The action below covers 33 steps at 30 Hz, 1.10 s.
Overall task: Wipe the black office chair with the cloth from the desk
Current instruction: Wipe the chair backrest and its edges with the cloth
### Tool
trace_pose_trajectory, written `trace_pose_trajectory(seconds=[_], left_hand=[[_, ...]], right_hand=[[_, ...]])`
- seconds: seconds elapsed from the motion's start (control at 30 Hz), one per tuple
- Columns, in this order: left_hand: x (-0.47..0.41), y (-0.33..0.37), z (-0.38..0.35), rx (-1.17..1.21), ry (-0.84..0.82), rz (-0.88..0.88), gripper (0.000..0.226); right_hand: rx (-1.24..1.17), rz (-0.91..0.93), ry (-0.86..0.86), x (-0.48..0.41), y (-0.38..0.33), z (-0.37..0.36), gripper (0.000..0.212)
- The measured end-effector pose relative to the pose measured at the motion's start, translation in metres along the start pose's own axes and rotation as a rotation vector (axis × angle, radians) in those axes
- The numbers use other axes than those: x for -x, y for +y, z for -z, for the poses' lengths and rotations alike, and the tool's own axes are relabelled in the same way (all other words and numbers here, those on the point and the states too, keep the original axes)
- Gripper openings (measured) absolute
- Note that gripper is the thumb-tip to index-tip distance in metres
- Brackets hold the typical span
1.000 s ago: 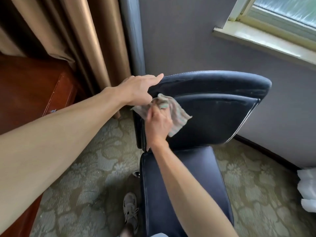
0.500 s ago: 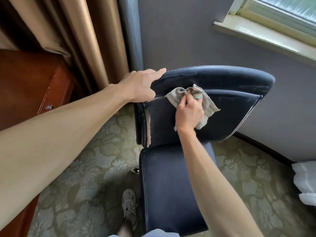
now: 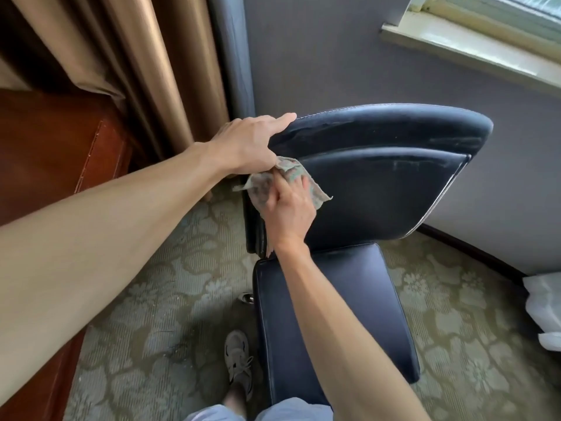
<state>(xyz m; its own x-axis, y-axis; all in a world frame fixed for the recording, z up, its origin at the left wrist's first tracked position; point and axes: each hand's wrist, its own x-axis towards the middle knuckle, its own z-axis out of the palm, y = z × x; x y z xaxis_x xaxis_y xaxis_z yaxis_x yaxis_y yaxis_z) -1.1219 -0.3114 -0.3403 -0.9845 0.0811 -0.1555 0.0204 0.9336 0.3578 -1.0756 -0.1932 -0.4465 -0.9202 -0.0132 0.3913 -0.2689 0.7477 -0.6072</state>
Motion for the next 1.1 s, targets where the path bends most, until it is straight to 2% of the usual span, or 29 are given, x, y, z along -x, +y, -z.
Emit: trace_pose_trajectory(seconds=[0.2, 0.37, 0.47, 0.67, 0.77, 0.87, 0.97, 1.1], left_hand=[[0.002, 0.000, -0.002, 0.020, -0.019, 0.005, 0.102], [0.002, -0.002, 0.001, 0.032, -0.043, 0.020, 0.103], [0.004, -0.004, 0.004, 0.054, -0.060, 0.034, 0.103], [0.005, -0.003, 0.005, 0.066, -0.049, 0.026, 0.102], [0.005, -0.006, 0.003, 0.074, -0.032, 0.021, 0.102], [0.003, -0.007, 0.004, 0.083, -0.043, 0.001, 0.102], [0.002, -0.009, 0.004, 0.087, -0.053, -0.013, 0.098], [0.000, -0.007, 0.005, 0.092, -0.056, -0.010, 0.096]], right_hand=[[0.036, -0.279, 0.121, -0.065, 0.067, 0.036, 0.029], [0.004, -0.307, 0.098, -0.054, 0.039, 0.016, 0.032], [-0.040, -0.303, 0.021, -0.036, 0.009, -0.005, 0.032], [-0.127, -0.173, 0.007, 0.016, -0.041, -0.042, 0.030], [-0.153, -0.085, 0.046, 0.017, -0.027, -0.037, 0.028], [-0.089, 0.038, 0.008, 0.009, 0.005, -0.019, 0.024], [-0.092, -0.130, 0.042, -0.014, 0.025, -0.001, 0.024], [-0.136, -0.174, 0.110, -0.024, 0.022, -0.008, 0.028]])
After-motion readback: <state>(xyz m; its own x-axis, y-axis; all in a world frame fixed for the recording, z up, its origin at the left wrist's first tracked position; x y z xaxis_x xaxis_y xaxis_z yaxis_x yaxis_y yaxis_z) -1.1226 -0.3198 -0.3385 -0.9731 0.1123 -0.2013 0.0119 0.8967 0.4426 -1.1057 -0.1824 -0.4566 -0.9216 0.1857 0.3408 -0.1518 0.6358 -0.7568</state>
